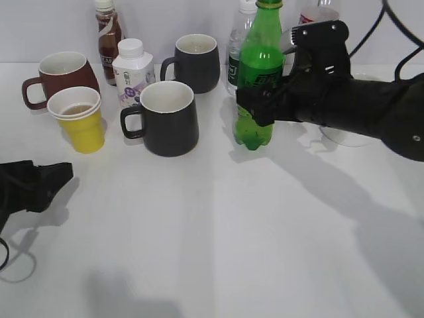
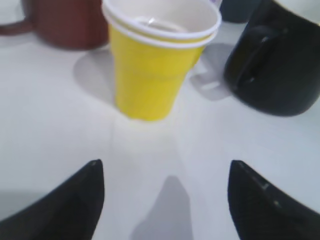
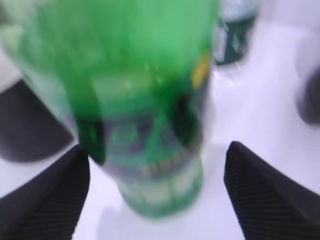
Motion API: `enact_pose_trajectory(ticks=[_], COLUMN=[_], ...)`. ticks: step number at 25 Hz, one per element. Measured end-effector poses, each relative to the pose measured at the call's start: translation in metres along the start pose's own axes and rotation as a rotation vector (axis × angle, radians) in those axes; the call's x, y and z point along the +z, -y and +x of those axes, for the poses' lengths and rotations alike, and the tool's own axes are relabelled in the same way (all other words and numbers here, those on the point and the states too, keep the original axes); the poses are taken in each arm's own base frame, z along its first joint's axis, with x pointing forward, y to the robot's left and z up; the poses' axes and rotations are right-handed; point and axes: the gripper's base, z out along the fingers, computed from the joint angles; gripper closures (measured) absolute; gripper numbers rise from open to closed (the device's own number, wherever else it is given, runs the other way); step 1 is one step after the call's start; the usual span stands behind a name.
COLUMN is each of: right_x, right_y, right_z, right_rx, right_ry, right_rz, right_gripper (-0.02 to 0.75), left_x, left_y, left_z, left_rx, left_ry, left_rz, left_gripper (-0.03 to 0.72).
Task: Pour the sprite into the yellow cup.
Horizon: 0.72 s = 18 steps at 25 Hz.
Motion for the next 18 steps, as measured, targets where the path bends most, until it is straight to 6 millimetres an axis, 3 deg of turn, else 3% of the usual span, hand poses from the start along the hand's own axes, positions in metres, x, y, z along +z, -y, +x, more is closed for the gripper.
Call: enact_pose_trajectory(ticks=[4,11,18], right_x=[-0.006,-0.02,-0.028], right_y=[0.002,0.002,-0.024], right_z=[0.001,0.0,0.003], right_rx=[0.025,0.064,0.01], right_ry=[-0.088,-0.224,-0.349], right_rz=[0.038,0.114,0.126], right_gripper=[0.111,0.139,0.144], left_x=[-0.005,-0.006,-0.025], left_y=[-0.001,-0.01,0.006], left_z=[-0.003,-0.018,-0.045], left_rx=[-0.04,-0.056,-0.181], left_ry=[-0.049,-0.287,-0.422], left_rz=[-0.036,-0.205,-0.29], left_gripper=[0.1,0.1,0.1])
